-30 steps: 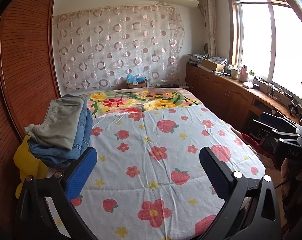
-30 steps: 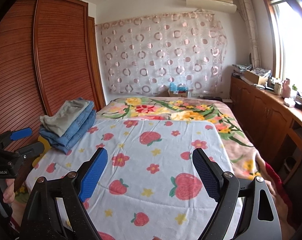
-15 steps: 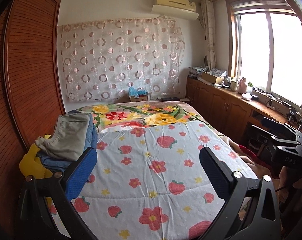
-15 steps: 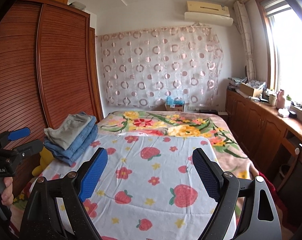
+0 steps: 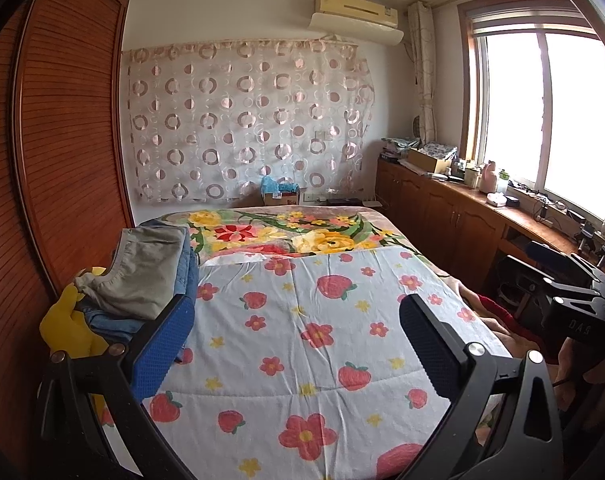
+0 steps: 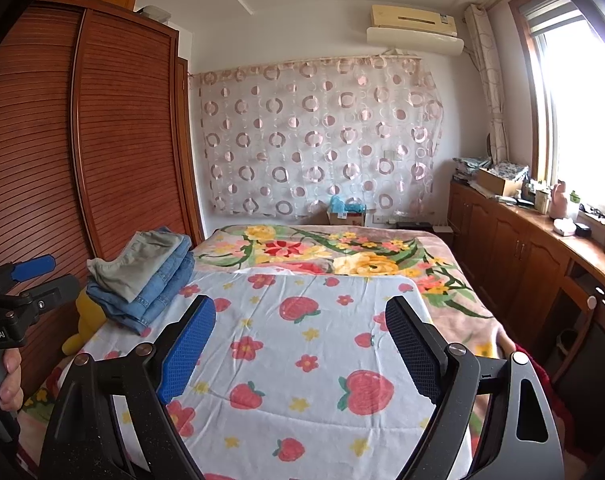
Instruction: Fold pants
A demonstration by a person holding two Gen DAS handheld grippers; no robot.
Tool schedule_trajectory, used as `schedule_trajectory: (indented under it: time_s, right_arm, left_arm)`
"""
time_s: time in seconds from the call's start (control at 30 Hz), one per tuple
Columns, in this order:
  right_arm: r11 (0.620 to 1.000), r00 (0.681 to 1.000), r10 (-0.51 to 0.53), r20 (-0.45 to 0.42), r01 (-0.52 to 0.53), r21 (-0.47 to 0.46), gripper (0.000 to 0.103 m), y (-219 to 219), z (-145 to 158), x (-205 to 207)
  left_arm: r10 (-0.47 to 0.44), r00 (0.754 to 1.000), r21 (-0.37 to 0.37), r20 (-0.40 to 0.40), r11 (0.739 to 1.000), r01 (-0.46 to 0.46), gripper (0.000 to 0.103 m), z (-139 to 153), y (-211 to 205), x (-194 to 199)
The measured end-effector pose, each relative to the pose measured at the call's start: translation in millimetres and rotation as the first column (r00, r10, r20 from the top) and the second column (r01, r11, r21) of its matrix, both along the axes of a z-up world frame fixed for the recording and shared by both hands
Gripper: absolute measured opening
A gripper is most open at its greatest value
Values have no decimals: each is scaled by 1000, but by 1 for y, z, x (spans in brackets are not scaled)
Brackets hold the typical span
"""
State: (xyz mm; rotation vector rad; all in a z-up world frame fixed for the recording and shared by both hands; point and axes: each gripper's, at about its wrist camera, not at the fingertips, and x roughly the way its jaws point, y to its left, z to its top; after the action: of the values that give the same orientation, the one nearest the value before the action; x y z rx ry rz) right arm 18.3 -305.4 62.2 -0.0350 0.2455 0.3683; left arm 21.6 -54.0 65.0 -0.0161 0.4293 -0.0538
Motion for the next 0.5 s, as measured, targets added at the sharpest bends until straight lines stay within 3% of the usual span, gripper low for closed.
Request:
schedule_trajectory:
  time_s: [0.5]
  right_arm:
    - [1000, 1000, -3, 1, 3, 0, 88, 3, -1, 1]
  left_arm:
    - [2, 1000, 2, -1, 1000, -2, 103, 0, 2, 0]
